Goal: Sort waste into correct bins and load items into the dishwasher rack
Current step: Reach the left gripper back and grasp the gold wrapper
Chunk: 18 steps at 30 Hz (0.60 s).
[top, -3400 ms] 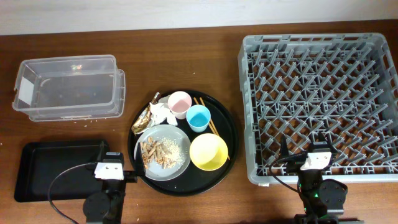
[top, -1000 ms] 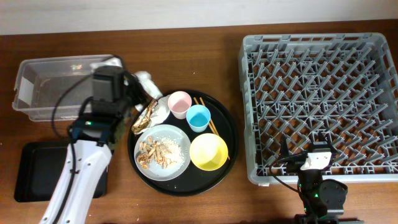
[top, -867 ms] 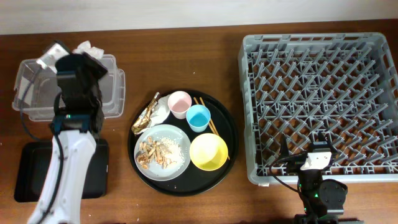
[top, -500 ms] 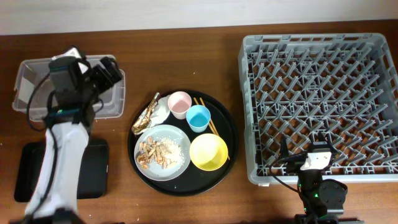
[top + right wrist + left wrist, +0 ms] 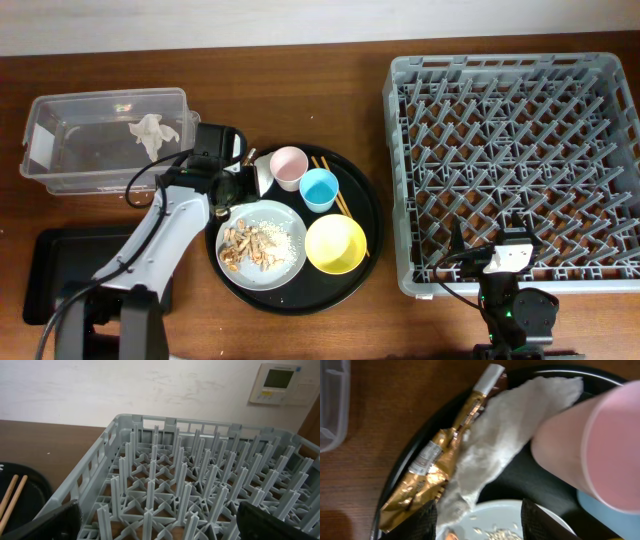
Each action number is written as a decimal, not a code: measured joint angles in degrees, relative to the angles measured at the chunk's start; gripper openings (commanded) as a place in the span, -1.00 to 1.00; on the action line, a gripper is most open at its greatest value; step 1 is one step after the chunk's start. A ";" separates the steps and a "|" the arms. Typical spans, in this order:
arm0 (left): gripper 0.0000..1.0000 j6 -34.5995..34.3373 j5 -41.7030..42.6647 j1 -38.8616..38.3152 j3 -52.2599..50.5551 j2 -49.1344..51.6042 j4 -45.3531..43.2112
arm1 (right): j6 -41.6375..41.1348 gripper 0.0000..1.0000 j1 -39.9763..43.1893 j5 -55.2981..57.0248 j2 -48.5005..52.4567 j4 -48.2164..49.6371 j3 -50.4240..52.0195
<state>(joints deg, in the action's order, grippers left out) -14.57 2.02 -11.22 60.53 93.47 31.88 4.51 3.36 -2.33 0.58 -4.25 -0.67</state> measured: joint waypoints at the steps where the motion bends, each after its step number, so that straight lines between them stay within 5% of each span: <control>1: 0.05 0.02 -1.11 0.00 0.00 1.01 -0.28 | -0.02 0.97 0.00 0.00 0.00 0.00 0.00; 6: 0.01 0.02 -1.40 -0.37 -0.02 6.93 -3.78 | -0.04 0.97 0.00 0.00 0.00 0.00 0.00; 8: -0.30 0.02 -1.40 -0.39 -0.02 6.95 -4.20 | 0.00 0.97 0.00 -0.02 0.00 0.00 0.00; 13: -0.48 0.04 -1.40 -0.39 -0.02 7.17 -4.61 | -0.02 0.97 0.00 -0.02 0.00 0.00 0.00; 15: -0.97 0.04 -1.40 -0.39 -0.02 7.50 -4.74 | -0.02 0.97 0.00 -0.02 0.00 0.00 0.00; 18: -0.99 0.02 -1.38 -0.39 -0.02 9.09 -4.70 | 0.02 0.97 0.00 0.00 0.00 0.00 0.00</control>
<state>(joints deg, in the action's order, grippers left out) -14.55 0.64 -11.62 60.51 102.56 27.18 4.54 3.36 -2.33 0.58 -4.25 -0.67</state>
